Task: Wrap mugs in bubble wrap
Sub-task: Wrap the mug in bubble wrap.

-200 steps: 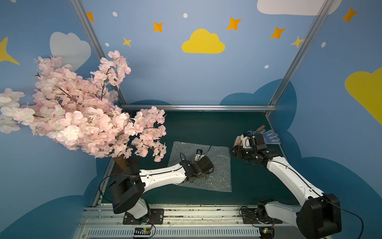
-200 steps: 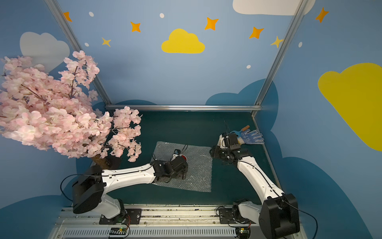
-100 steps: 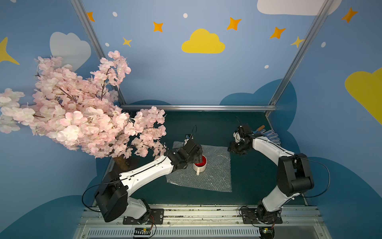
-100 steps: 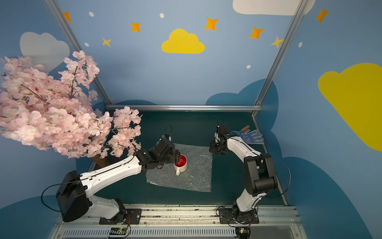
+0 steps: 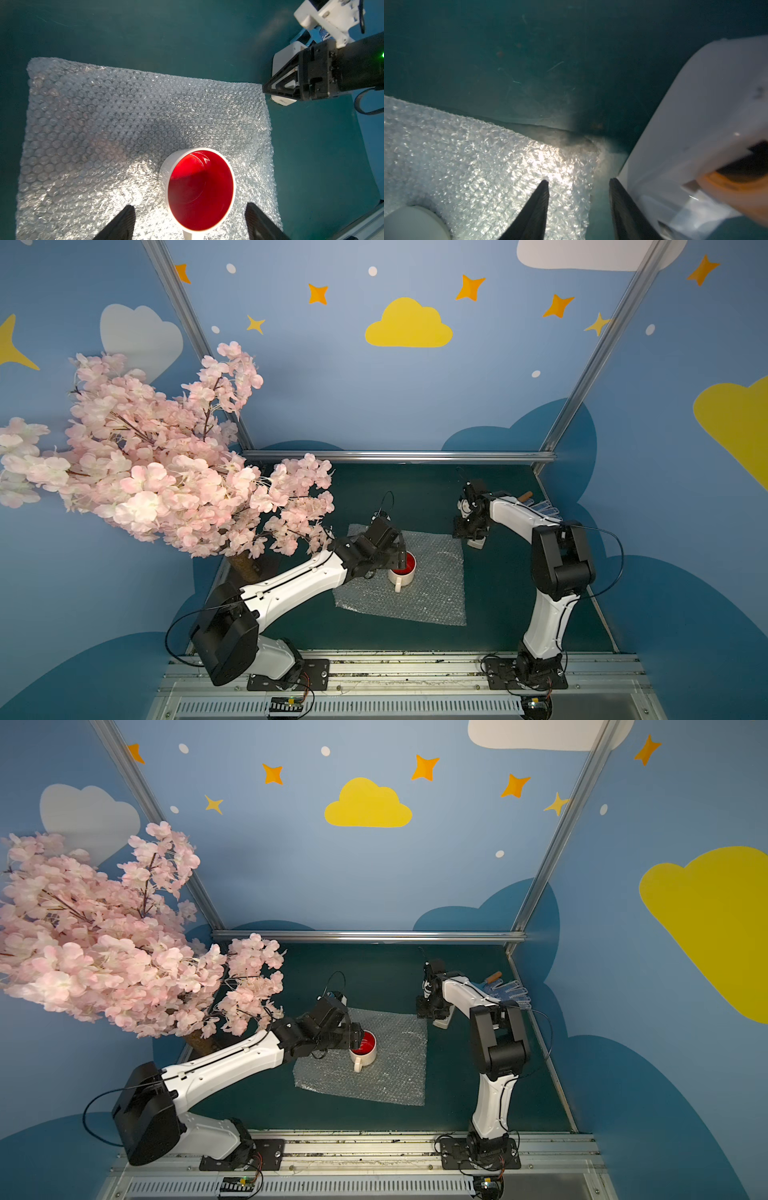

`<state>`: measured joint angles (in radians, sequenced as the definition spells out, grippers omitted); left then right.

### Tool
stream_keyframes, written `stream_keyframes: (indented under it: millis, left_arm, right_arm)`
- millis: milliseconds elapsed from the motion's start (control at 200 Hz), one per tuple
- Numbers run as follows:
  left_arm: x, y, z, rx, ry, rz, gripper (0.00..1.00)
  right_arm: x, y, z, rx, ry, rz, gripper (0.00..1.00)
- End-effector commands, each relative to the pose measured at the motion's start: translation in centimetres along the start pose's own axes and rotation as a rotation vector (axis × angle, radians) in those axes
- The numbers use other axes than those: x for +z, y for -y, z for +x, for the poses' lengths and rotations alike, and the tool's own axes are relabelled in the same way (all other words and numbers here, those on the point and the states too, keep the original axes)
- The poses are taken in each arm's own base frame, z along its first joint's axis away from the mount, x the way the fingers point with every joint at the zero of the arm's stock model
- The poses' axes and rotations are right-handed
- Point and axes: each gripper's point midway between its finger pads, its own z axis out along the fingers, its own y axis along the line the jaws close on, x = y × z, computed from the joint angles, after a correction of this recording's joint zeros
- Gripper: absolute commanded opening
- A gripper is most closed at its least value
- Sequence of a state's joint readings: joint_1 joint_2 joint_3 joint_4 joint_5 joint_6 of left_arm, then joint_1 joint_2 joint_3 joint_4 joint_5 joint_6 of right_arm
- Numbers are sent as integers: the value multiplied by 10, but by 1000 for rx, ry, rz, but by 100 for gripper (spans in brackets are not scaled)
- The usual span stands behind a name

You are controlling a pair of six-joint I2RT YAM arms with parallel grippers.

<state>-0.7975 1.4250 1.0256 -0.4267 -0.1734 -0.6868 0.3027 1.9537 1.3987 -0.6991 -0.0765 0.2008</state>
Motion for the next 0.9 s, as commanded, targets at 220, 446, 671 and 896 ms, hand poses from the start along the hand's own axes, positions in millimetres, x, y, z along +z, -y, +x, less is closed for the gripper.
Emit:
stream_keyframes:
  millis: [220,446,671,896]
  left_arm:
    - [3,2,6,-17,-16,39,84]
    - [0,5,5,-7,-6,54,84]
    - [-3,4,2,-3,7,50,85]
    - [-2,0,-1,-37,27,28,91]
  right_arm:
    - [11,-3,8,-46,-77,27,44]
    - [23,-4,13,-65,-109,55,40]
    - [26,-6,15,-66,-115,62,21]
    - [13,-3,1,-44,-58,85,5]
